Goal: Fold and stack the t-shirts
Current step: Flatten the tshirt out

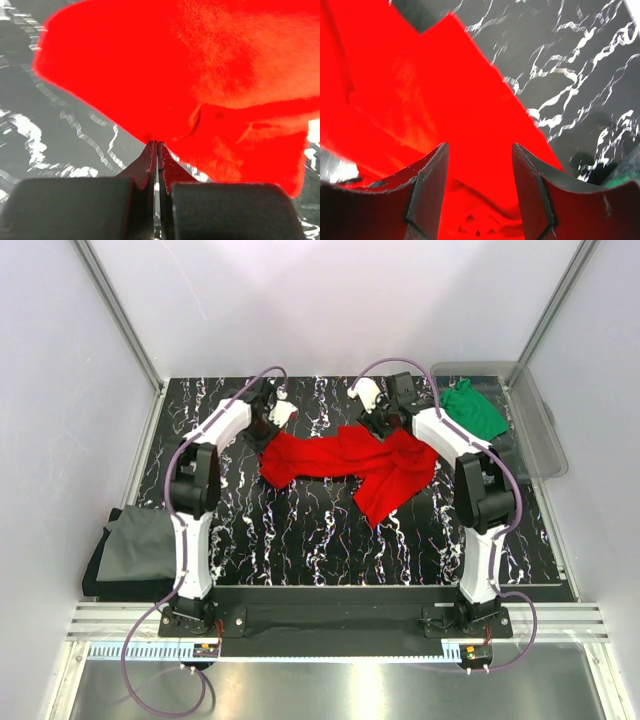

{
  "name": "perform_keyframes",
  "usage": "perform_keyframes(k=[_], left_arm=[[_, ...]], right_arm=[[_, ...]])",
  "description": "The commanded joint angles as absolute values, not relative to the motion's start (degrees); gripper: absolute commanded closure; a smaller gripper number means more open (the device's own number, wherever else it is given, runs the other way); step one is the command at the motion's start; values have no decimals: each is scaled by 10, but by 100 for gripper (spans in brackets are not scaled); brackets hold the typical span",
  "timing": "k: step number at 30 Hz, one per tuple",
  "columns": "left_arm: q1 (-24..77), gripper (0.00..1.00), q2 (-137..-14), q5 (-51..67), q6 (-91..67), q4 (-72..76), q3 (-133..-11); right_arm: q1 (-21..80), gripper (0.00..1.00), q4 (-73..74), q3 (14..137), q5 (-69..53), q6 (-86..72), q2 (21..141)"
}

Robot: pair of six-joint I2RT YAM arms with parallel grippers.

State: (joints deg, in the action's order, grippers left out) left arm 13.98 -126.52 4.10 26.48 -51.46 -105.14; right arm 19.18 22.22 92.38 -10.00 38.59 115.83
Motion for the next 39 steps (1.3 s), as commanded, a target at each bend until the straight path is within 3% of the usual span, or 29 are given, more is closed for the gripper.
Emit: perform_keyframes(k=[1,12,24,39], left_arm=[[136,100,-1146,44,254,-497,-1039],[137,100,-1047,25,252,-490,-948],[144,100,-1047,17,245,-490,-927],[147,100,-1057,11,243,-490,-929]], right_arm=[[198,40,207,987,-101,354,1186],[198,34,256,1184,-141,318,1344],[212,33,401,1425,-162,318,1499],[229,31,417,1426,-192,338,1524]])
